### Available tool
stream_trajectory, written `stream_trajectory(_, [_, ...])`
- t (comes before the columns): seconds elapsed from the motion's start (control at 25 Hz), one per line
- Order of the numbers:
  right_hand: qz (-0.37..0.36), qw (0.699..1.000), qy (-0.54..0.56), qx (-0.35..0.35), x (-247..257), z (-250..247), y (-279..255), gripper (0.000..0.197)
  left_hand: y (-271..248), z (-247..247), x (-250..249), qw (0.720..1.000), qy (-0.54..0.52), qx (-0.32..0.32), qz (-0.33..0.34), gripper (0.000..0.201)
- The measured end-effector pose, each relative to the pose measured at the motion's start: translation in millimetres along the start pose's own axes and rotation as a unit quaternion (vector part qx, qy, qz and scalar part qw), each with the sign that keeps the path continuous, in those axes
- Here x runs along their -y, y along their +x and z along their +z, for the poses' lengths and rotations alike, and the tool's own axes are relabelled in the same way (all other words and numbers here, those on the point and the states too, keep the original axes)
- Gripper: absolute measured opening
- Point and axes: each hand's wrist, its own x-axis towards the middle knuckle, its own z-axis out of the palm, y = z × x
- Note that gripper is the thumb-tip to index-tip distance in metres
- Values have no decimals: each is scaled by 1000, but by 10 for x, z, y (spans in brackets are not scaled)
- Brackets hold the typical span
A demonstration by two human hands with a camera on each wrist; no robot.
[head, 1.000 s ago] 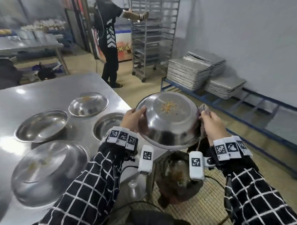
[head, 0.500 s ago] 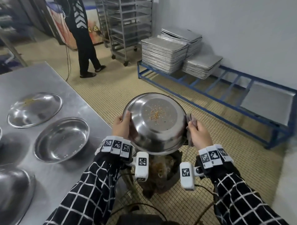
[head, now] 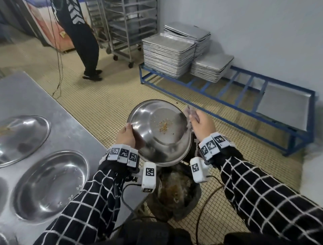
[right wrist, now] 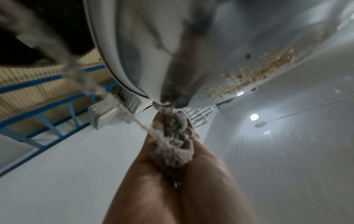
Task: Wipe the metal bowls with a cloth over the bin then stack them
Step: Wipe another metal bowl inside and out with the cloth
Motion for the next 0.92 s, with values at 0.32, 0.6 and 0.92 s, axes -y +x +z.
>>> stream_trajectory(0.32, [-214,941,-150,214,254,396,260,49,354,-48,-116,999,-11,0,35,42])
stream_trajectory(0.6, [-52,975,-70,206,-148,420,65,38,424,-22,-86,998,-37,-20,40,40])
stream_trajectory(0.92, [-111,981,-26,159,450,399,496,42,386,98,-185,997,-53,-9,48,28])
